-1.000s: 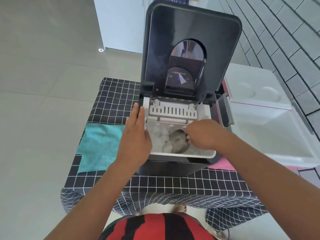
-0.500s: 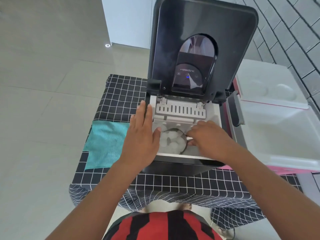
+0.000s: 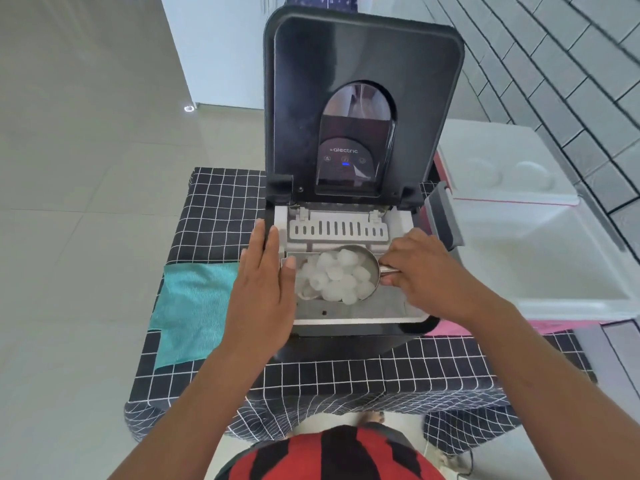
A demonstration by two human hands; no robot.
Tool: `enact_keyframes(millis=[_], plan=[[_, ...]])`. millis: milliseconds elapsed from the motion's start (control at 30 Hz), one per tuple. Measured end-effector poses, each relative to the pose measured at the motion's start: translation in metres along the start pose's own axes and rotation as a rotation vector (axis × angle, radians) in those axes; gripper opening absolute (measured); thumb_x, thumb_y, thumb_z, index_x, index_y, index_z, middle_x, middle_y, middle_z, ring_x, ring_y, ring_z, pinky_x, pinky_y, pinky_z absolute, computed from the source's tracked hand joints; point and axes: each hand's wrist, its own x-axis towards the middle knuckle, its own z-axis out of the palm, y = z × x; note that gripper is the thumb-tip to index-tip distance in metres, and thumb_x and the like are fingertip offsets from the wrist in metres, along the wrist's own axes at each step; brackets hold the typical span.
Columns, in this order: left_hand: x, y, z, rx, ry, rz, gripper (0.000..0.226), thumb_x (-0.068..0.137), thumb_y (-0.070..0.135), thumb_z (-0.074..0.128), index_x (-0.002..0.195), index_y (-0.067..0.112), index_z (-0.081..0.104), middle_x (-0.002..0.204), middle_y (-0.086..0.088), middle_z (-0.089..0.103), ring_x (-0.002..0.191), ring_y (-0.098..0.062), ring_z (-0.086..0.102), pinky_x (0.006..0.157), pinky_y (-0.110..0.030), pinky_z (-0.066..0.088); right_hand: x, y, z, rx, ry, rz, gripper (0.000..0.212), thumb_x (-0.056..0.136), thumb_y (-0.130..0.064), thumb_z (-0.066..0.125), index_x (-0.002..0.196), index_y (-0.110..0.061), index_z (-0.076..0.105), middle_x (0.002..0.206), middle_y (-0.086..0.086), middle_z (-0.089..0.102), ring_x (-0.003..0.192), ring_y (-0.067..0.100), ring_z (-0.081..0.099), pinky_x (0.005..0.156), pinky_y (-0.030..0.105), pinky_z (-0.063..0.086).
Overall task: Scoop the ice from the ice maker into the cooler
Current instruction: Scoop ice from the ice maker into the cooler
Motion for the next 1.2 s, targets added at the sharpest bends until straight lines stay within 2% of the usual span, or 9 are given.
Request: enact_keyframes(millis=[67,167,267,367,467,600,933,1067,1200], plan=[[-0.001,-0.002,0.0,-0.006,0.013,-0.014,0.058,0.104,0.046,0.023,0.157,0.024,0.015,0.164,0.016,-0.004,0.151,-0.007,0.005,0.119,-0.045,0.026,0.0,0.002,-0.001,0.049,0.019,0.021,0.023,0.09,-0.035,0.06,0.108,-0.023,0.068,0.096,-0.009,0.049,0.093,0.013,0.033,0.09,0.034,0.034],[-0.001,-0.002,0.002,-0.014,0.017,-0.004,0.059,0.104,0.047,0.024,0.157,0.023,0.016,0.164,0.016,-0.003,0.151,-0.007,0.006,0.12,-0.043,0.025,-0.003,0.005,-0.003,0.115,0.042,0.055,0.026,0.089,-0.034,0.062,0.111,-0.023,0.068,0.094,-0.01,0.043,0.092,0.013,0.03,0.091,0.03,0.029],[0.0,-0.001,0.003,-0.004,0.023,0.011,0.059,0.104,0.046,0.024,0.157,0.022,0.017,0.165,0.015,-0.002,0.15,-0.005,0.005,0.119,-0.037,0.025,-0.007,0.008,-0.004,0.145,0.047,0.068,0.027,0.088,-0.033,0.063,0.113,-0.023,0.068,0.095,-0.008,0.046,0.091,0.014,0.032,0.09,0.029,0.028],[0.001,-0.002,0.003,0.003,0.023,0.015,0.059,0.103,0.044,0.025,0.157,0.021,0.017,0.165,0.012,-0.001,0.151,-0.006,0.005,0.119,-0.037,0.026,-0.008,0.01,-0.006,0.166,0.059,0.083,0.026,0.087,-0.033,0.065,0.111,-0.022,0.069,0.095,-0.009,0.048,0.094,0.015,0.036,0.092,0.031,0.029],[0.001,-0.003,0.003,0.006,0.022,0.013,0.058,0.104,0.041,0.027,0.157,0.02,0.017,0.165,0.012,-0.002,0.151,-0.007,0.006,0.119,-0.039,0.026,-0.012,0.01,-0.007,0.201,0.08,0.092,0.021,0.087,-0.031,0.065,0.104,-0.02,0.07,0.09,-0.012,0.043,0.092,0.016,0.037,0.087,0.028,0.028],[0.001,-0.002,0.003,0.012,0.02,0.016,0.058,0.105,0.044,0.026,0.157,0.02,0.016,0.165,0.012,-0.003,0.151,-0.007,0.004,0.121,-0.037,0.022,-0.018,0.011,-0.008,0.243,0.082,0.106,0.016,0.088,-0.03,0.064,0.099,-0.02,0.069,0.092,-0.009,0.046,0.092,0.014,0.037,0.081,0.022,0.022],[-0.002,0.007,-0.002,0.051,0.023,0.006,0.057,0.106,0.038,0.031,0.157,0.015,0.019,0.165,0.009,0.0,0.151,-0.009,0.007,0.122,-0.04,0.021,-0.025,0.018,-0.008,0.259,0.08,0.106,0.021,0.088,-0.032,0.063,0.104,-0.019,0.069,0.092,-0.01,0.047,0.095,0.015,0.04,0.085,0.026,0.027],[-0.002,0.013,-0.005,0.085,0.068,0.046,0.056,0.105,0.037,0.033,0.156,0.016,0.023,0.165,0.008,0.008,0.15,-0.007,0.01,0.121,-0.03,0.015,-0.027,0.025,-0.008,0.282,0.097,0.088,0.018,0.088,-0.03,0.065,0.101,-0.018,0.069,0.091,-0.009,0.047,0.092,0.013,0.038,0.086,0.028,0.032],[0.004,0.024,-0.005,0.093,0.102,0.073,0.053,0.105,0.037,0.033,0.154,0.019,0.028,0.163,0.009,0.017,0.148,-0.006,0.015,0.114,-0.019,0.013,-0.031,0.037,-0.012,0.301,0.118,0.085,0.018,0.087,-0.03,0.065,0.099,-0.016,0.068,0.09,-0.006,0.048,0.093,0.017,0.042,0.087,0.03,0.035]])
